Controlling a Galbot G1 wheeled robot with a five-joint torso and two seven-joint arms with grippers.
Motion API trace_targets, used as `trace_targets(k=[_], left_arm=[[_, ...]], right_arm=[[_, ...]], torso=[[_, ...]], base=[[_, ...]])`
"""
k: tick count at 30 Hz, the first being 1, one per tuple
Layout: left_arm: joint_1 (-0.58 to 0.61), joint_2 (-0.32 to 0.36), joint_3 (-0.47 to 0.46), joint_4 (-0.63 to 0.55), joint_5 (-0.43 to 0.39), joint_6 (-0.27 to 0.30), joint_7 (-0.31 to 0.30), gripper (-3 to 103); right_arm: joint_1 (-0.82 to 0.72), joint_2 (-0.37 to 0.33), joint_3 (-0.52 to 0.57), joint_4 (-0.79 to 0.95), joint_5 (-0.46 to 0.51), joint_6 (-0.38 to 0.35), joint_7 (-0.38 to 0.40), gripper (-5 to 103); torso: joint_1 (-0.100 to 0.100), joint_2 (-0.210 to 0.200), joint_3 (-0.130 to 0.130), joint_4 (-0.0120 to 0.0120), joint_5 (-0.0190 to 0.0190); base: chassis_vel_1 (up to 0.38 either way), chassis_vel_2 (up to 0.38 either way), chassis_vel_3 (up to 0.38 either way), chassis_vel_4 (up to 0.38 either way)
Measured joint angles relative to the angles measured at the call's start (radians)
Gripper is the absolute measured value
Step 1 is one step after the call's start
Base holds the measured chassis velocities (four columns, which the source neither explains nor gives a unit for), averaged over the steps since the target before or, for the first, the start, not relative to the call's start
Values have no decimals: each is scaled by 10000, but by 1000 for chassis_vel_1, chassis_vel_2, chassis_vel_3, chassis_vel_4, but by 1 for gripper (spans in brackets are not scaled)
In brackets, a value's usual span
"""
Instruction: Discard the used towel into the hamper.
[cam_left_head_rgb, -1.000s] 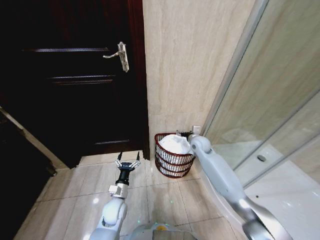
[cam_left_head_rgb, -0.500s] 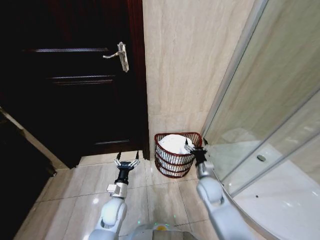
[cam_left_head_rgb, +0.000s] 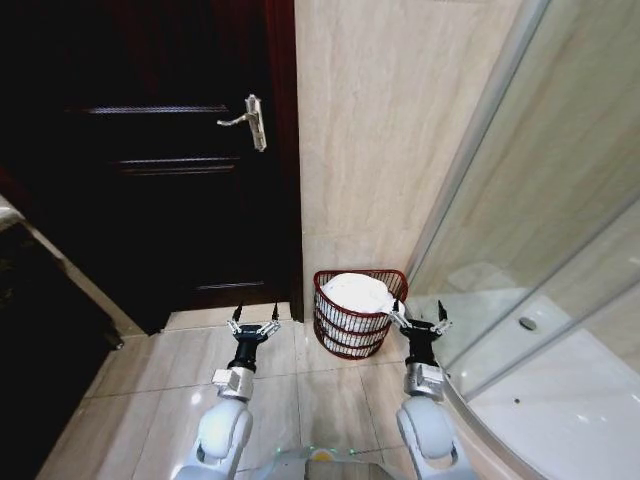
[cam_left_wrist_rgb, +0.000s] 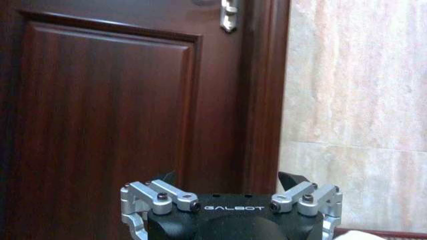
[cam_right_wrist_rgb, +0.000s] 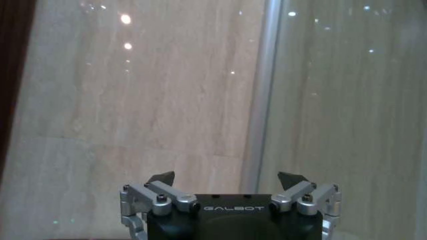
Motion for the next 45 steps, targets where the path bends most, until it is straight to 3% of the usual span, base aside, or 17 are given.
trace_targets(k=[17,45], left_arm=[[-48,-223,50,51,371,-226,-11,100],[-139,-260,99,98,399,-302,13,100]], right_arm=[[225,-314,60,-49,544,102,495,100],[247,-215,-9,-102,207,-242,483,100]], torso=[[202,523,322,-1,0],[645,1632,984,2,0]], base=[[88,92,48,36],[0,0,0,0]])
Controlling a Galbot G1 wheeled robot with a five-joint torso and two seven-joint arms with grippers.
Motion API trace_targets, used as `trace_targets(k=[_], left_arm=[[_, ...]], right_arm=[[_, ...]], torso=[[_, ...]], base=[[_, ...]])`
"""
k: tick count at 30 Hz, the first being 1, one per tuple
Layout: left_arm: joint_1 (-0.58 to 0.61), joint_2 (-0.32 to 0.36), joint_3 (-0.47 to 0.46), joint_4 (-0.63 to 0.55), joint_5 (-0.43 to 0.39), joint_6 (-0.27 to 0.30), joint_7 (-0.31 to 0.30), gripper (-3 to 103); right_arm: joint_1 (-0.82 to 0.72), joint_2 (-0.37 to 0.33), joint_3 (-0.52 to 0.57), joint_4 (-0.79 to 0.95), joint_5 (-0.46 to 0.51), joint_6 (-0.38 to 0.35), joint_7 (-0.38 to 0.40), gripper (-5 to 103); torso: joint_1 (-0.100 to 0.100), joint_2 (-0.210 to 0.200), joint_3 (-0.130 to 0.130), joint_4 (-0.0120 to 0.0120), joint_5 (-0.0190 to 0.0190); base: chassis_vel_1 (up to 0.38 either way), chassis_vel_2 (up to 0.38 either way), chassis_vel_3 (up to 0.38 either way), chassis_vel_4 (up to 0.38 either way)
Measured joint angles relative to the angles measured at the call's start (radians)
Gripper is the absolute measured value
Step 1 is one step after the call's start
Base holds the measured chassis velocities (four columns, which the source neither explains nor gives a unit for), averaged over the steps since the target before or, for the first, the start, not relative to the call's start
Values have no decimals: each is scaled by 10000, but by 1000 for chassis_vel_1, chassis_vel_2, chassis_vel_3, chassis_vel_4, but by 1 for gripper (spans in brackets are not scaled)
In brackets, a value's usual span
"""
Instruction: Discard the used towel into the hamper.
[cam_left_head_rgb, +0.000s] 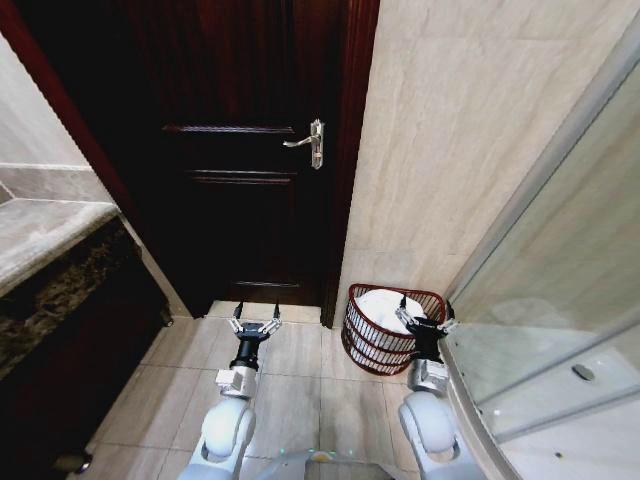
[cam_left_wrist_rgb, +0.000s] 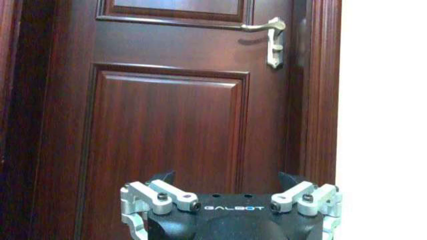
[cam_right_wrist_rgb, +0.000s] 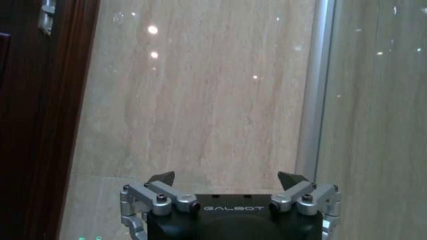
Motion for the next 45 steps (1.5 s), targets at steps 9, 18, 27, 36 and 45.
trace_targets(k=[9,18,27,36,45], left_arm=[[24,0,-28,-67,-71,-30,-6,100],[100,-3,-29,-108,-150,-28,-160,100],[99,28,-50,-157,-185,-58,-180,100],[110,15,-39,-162,-205,-55,-182,100],[144,36,-34,-257,-221,169,-187,100]], right_arm=[[14,25,-27,-2,-40,-56,-5,100],[-26,-16,-31,7,-55,-72,-30,100],[42,34,-77,7,-88,-147,-55,100],[-15,27,-113,3,-144,-153,-94,100],[-12,36,-141,10,-172,-160,-91,100]], torso=[[146,378,232,-1,0],[181,459,285,2,0],[172,433,268,0,1],[159,401,248,0,0],[150,381,237,0,1]], base=[[-26,-26,-30,-27],[-12,-9,-6,-14],[0,0,0,0],[5,12,-5,-5],[0,0,0,0]])
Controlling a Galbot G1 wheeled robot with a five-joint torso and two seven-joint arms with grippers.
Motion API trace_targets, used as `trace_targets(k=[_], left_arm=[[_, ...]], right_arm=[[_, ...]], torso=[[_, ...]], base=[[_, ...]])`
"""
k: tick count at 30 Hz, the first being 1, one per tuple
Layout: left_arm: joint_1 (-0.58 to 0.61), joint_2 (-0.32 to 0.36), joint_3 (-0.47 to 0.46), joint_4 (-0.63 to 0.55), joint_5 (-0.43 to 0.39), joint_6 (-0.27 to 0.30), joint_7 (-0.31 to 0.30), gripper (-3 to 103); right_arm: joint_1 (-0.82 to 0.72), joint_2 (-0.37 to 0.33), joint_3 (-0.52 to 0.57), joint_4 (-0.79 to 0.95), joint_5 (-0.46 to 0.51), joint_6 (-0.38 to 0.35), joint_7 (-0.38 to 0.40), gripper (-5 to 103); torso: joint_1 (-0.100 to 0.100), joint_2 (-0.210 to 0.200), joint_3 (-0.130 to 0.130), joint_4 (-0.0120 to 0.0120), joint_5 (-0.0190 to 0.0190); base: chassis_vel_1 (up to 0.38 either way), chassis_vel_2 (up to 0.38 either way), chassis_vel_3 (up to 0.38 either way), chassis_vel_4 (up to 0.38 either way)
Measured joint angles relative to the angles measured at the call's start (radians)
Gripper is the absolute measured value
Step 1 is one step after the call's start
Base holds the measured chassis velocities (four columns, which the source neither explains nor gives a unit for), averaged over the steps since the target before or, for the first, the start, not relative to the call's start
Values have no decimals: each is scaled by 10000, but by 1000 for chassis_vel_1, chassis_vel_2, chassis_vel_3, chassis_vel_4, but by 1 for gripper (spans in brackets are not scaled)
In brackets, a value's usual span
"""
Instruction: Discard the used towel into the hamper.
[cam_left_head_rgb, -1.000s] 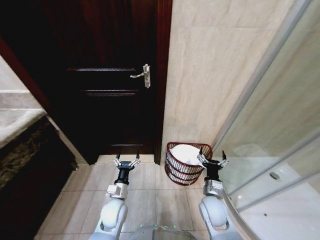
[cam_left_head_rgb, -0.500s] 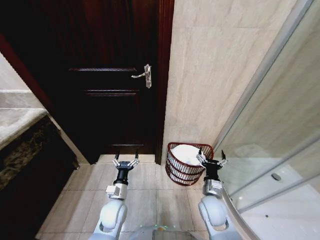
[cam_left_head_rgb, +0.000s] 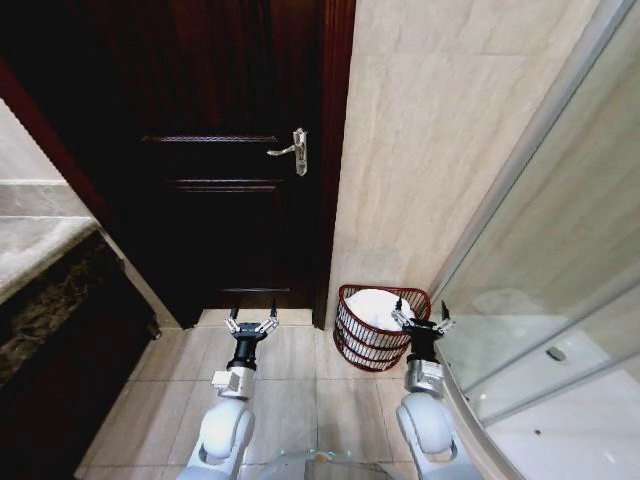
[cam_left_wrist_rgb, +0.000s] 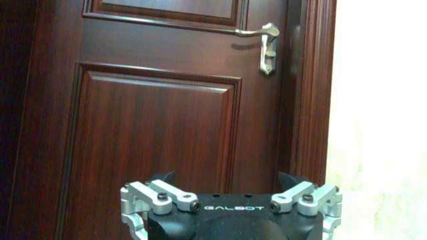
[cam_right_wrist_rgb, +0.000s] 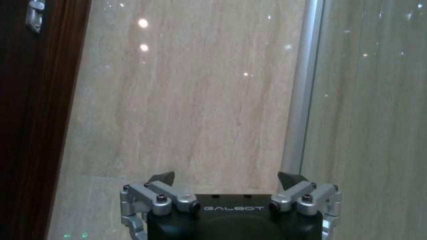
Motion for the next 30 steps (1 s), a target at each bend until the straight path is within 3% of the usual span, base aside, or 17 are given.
trace_targets(k=[19,30], left_arm=[[-228,-74,-3,139,361,16,-206,100],[-469,-75,-84,320,376,-16,-193,100]], right_arm=[[65,-166,77,-41,446,501,-7,100],[138,-163,120,-23,524,591,30,100]], torso=[[35,85,50,3,0],[264,638,371,0,0]], base=[[21,22,21,22],[0,0,0,0]])
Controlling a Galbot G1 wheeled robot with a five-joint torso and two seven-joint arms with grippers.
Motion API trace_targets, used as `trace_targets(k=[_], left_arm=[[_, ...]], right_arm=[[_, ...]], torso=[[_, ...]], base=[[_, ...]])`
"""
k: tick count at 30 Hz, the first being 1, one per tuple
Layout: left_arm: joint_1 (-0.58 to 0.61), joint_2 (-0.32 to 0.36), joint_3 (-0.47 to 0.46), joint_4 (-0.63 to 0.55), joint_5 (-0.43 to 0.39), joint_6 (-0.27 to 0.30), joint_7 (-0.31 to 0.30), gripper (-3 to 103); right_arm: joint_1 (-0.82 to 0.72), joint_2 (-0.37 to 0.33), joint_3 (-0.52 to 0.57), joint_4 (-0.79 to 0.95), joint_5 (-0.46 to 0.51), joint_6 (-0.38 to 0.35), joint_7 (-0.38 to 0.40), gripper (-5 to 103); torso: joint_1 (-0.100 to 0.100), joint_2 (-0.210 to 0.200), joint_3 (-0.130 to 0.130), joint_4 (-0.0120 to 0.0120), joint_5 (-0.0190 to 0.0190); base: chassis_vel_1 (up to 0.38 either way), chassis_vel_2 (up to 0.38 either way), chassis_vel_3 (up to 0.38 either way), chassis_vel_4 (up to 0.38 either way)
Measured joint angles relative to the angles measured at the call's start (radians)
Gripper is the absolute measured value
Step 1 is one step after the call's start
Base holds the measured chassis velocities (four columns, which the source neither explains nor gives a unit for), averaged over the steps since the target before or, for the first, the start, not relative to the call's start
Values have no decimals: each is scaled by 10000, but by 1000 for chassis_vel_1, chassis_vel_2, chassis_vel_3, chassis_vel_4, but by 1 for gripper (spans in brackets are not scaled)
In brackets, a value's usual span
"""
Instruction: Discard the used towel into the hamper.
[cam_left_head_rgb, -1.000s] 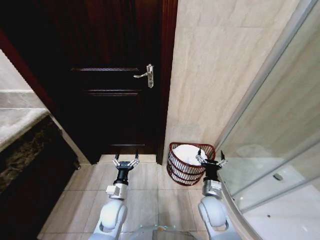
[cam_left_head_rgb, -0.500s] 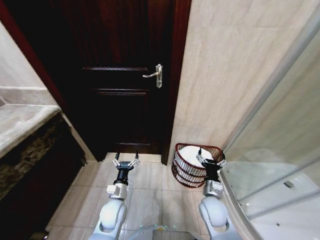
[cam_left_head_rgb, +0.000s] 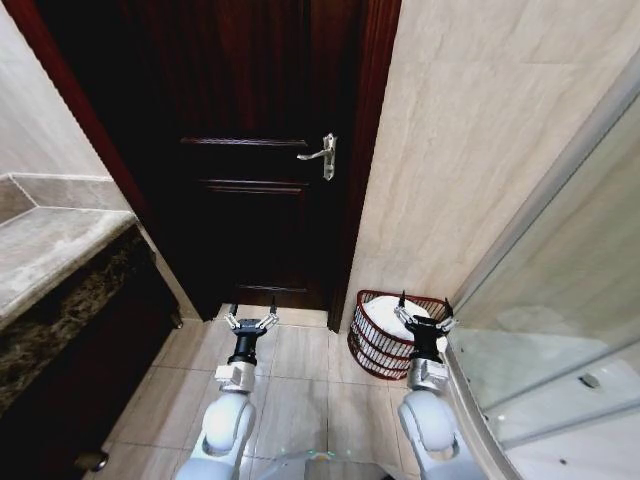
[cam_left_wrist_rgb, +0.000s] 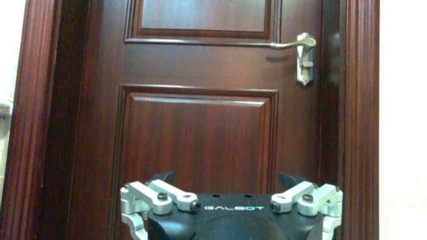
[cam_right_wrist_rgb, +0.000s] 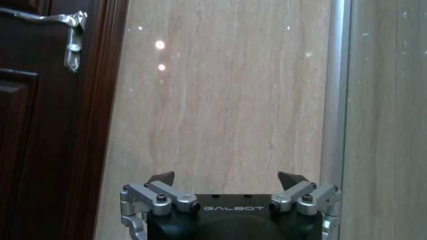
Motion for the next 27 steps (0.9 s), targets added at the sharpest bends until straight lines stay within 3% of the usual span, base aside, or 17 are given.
trace_targets(k=[7,14,17,19,23,27], left_arm=[[-145,43,1,76,-2,158,0,100],[-219,229,-25,85,-125,378,200,100],[-162,428,-66,49,-404,513,387,100],[-142,523,-83,30,-491,576,423,100],[-110,593,-87,-105,-518,688,436,100],[-72,624,-92,-227,-518,764,437,100]], right_arm=[[49,-4,67,64,169,-33,-7,100],[-40,183,890,270,384,-524,-205,100],[-265,464,1574,488,778,-606,-845,100],[-527,669,1963,666,1076,-437,-1636,100],[-899,963,2369,881,1113,-100,-2491,100],[-1115,1130,2561,1035,1113,25,-2825,100]], torso=[[126,290,166,1,0],[264,614,351,0,0],[339,785,445,1,-1],[392,898,503,0,-1],[466,1072,604,0,-1],[517,1193,674,0,-1]], base=[[0,0,0,0],[0,0,0,0],[0,0,0,0],[0,0,0,0],[0,0,0,0],[0,0,0,0]])
